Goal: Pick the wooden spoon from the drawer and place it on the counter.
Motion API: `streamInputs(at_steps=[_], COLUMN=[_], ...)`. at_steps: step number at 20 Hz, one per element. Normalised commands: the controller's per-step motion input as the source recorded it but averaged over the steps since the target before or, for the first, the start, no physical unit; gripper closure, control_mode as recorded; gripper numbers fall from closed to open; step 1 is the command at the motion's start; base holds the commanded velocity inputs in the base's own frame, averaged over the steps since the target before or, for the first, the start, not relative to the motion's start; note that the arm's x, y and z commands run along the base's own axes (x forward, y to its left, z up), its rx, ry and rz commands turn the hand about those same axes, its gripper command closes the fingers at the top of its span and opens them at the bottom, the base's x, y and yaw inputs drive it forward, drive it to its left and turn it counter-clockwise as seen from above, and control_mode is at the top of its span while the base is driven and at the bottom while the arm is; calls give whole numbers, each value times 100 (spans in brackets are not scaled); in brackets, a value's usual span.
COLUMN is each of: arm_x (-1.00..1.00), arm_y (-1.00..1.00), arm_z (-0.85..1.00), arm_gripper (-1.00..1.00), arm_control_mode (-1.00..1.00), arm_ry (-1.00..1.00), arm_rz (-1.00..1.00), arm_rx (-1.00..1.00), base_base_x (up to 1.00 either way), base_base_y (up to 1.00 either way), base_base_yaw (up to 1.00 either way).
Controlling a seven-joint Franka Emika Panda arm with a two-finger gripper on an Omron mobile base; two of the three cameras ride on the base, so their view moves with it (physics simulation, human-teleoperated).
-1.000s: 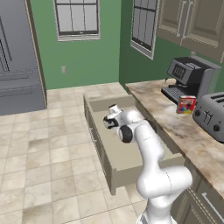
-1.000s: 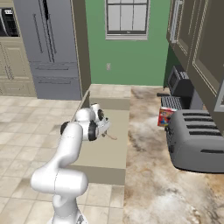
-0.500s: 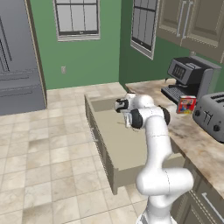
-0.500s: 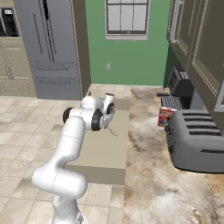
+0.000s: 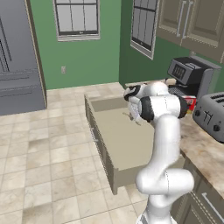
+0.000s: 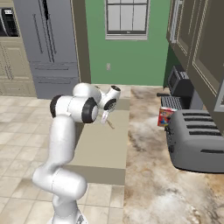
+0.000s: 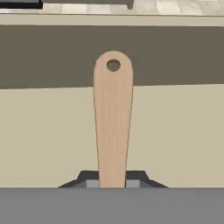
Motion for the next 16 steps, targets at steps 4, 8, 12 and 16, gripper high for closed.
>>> streamInputs(at_steps=[4,8,12,16], arm_x=[-100,-100,-99,-64], arm_y=[-1,-18,-38,-69], arm_z=[100,100,100,98], arm_gripper=[100,100,100,100], arm_control_mode=[-100,-100,-100,-100], arm_ry=[-20,-17,-4,0], arm_rz=[5,0,-9,-22], arm_rx=[6,3,0,-9], base_base_x=[0,0,0,0], base_base_y=[0,0,0,0], base_base_yaw=[0,0,0,0])
